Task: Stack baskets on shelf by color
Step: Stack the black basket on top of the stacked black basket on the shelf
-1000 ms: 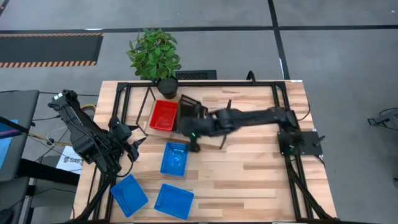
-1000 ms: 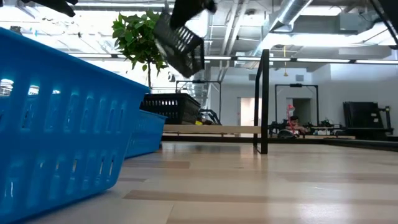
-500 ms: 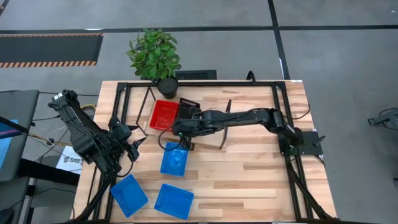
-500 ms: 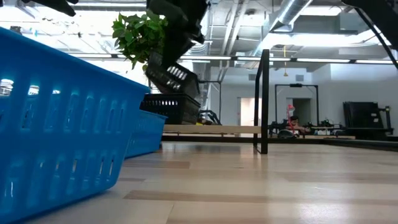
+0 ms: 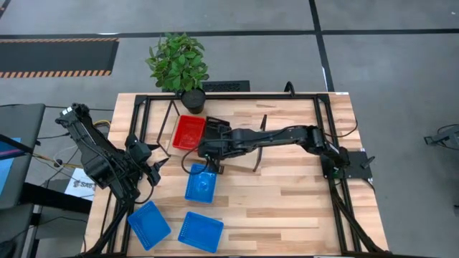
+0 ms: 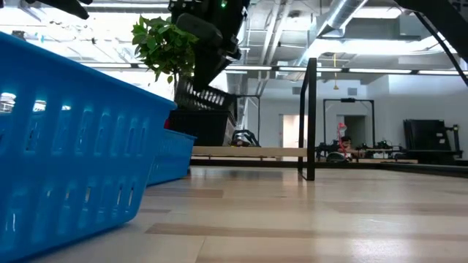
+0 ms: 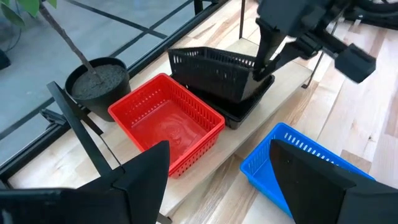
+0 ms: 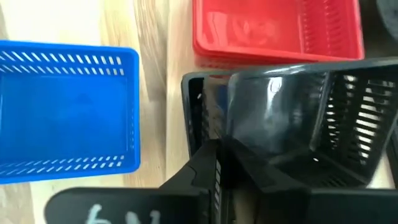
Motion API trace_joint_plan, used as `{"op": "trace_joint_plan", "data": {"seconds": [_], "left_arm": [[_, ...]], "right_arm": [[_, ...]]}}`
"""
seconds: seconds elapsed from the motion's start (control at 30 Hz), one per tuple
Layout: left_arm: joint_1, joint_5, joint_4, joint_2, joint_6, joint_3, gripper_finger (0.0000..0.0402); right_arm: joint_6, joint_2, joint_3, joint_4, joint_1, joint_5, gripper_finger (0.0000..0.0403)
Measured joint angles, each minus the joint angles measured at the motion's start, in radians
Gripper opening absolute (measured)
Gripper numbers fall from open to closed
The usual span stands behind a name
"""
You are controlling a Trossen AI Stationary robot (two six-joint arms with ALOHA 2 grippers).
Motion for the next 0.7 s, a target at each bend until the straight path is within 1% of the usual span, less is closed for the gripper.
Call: {"op": "trace_joint_plan", "data": {"seconds": [0.4, 0.57, 0.63, 0.7], "left_arm": [[0.000, 0.000, 0.000, 0.000, 0.000, 0.000, 0.0265], [0.000, 0.001, 0.000, 0.000, 0.000, 0.000, 0.0265], [0.000, 0.001, 0.000, 0.000, 0.000, 0.000, 0.0265], [0.000, 0.001, 0.000, 0.000, -0.002, 0.000, 0.0265]], "right_arm": [[-0.011, 0.003, 0.002, -0.042, 0.002, 0.001, 0.0103], [-0.030, 0.001, 0.094, -0.056, 0.012, 0.001, 0.0119], [-0.019, 0.001, 0.137, -0.088, 0.017, 0.004, 0.0122], [0.036, 0.001, 0.172, -0.137, 0.027, 0.047, 0.0121]]}}
